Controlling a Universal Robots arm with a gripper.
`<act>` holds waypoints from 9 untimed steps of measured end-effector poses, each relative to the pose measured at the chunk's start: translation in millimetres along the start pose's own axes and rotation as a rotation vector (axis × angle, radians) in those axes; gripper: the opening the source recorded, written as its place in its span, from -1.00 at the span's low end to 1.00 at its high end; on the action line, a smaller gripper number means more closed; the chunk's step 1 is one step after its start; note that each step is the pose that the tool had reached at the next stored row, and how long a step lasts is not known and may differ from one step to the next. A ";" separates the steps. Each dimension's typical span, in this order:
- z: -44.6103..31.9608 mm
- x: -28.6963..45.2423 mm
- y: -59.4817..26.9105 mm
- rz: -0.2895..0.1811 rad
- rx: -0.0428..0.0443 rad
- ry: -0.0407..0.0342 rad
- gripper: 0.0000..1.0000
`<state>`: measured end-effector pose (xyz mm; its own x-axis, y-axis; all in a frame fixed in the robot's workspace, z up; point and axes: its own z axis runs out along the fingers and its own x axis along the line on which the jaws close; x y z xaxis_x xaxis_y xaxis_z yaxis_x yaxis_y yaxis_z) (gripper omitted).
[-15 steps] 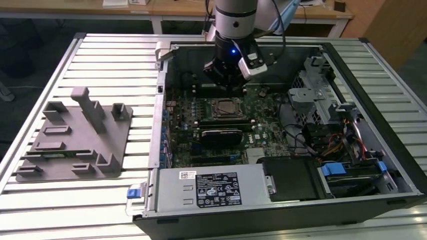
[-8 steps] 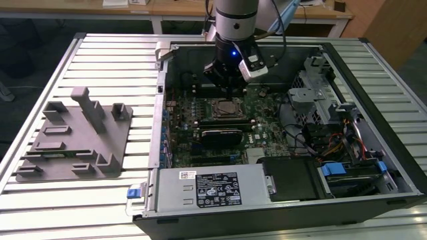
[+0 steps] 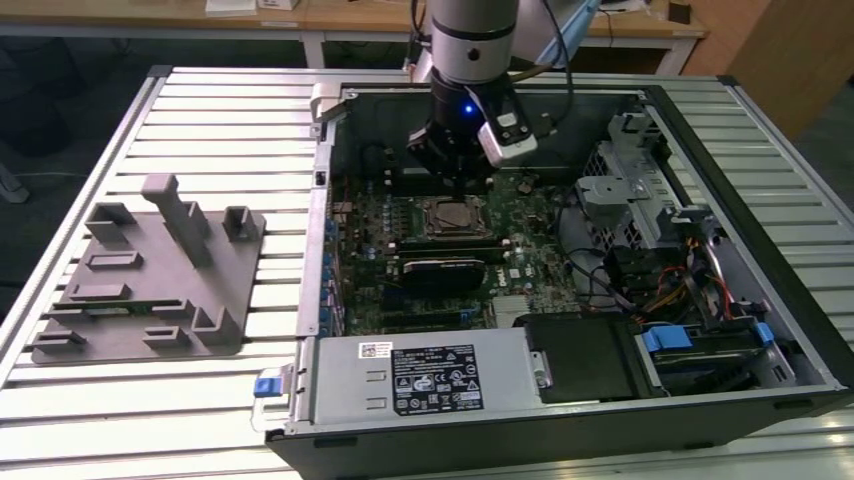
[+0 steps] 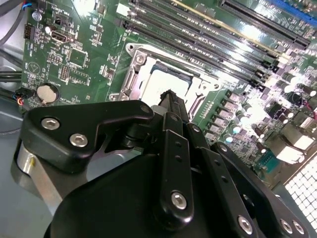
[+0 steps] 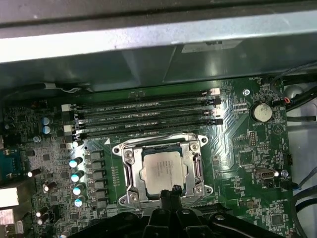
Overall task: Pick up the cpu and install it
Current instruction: 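Install the second cpu locking lever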
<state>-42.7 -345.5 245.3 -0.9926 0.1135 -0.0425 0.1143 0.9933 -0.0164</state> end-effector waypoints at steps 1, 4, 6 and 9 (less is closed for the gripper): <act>0.0 -0.1 -0.9 0.000 0.0000 0.0000 -0.79; 0.1 -0.4 -3.9 0.000 0.0000 0.0000 -0.79; 0.3 -0.7 -6.1 0.000 0.0001 0.0001 -0.79; 1.1 -1.1 -9.9 0.000 0.0001 0.0001 -0.79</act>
<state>-42.7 -355.5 244.4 -0.9926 0.1136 -0.0424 0.1144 0.9933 -0.0165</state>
